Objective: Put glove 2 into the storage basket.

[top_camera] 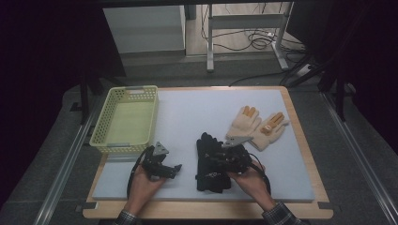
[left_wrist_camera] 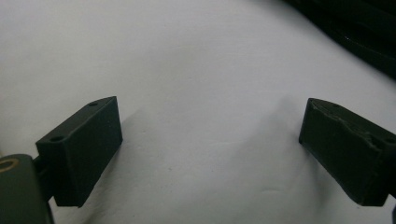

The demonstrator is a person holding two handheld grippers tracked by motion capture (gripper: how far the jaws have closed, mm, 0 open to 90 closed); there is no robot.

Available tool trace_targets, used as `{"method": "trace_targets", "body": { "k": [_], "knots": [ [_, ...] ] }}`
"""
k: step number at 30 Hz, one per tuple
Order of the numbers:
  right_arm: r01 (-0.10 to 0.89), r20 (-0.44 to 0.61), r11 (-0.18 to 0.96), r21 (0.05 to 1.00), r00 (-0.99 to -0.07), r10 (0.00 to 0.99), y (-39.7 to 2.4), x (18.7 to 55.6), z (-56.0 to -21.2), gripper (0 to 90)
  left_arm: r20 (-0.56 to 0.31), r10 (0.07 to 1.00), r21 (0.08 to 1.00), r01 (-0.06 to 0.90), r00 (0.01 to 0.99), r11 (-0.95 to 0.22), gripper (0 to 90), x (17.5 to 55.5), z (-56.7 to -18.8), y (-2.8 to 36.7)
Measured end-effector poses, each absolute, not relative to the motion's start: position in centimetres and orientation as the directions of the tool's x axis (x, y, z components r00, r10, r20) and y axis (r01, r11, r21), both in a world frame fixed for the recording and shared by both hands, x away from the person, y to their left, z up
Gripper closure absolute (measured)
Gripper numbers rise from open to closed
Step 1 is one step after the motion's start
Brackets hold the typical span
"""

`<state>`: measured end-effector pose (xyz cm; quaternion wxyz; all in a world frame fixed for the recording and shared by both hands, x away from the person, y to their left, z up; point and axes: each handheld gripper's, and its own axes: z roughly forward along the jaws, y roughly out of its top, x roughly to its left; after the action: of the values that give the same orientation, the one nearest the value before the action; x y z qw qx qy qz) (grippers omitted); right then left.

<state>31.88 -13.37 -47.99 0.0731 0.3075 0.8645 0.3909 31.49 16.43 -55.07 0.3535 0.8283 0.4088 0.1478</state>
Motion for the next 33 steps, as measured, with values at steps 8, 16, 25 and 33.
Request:
{"method": "trace_targets", "body": {
  "k": [8,16,25,33],
  "knots": [
    [0.434,0.176,0.590,0.681,-0.879,0.443,-12.2,29.0,-49.0,65.0,-0.042,0.781,0.705,0.572,0.624,-0.419,6.1,31.5,-55.1,16.4],
    [0.321,0.016,0.706,0.632,-0.916,0.402,-10.5,27.7,-51.3,75.3,-0.037,0.779,0.704,0.569,0.626,-0.424,6.1,31.5,-55.1,16.5],
    [0.353,0.042,0.679,0.644,-0.902,0.430,-11.0,27.8,-51.2,88.8,-0.040,0.779,0.704,0.571,0.625,-0.422,6.1,31.5,-55.1,16.5],
    [0.346,0.066,0.659,0.668,-0.910,0.410,-10.2,28.7,-50.3,74.0,-0.041,0.780,0.704,0.572,0.625,-0.421,6.1,31.5,-55.1,16.5]
  ]
}}
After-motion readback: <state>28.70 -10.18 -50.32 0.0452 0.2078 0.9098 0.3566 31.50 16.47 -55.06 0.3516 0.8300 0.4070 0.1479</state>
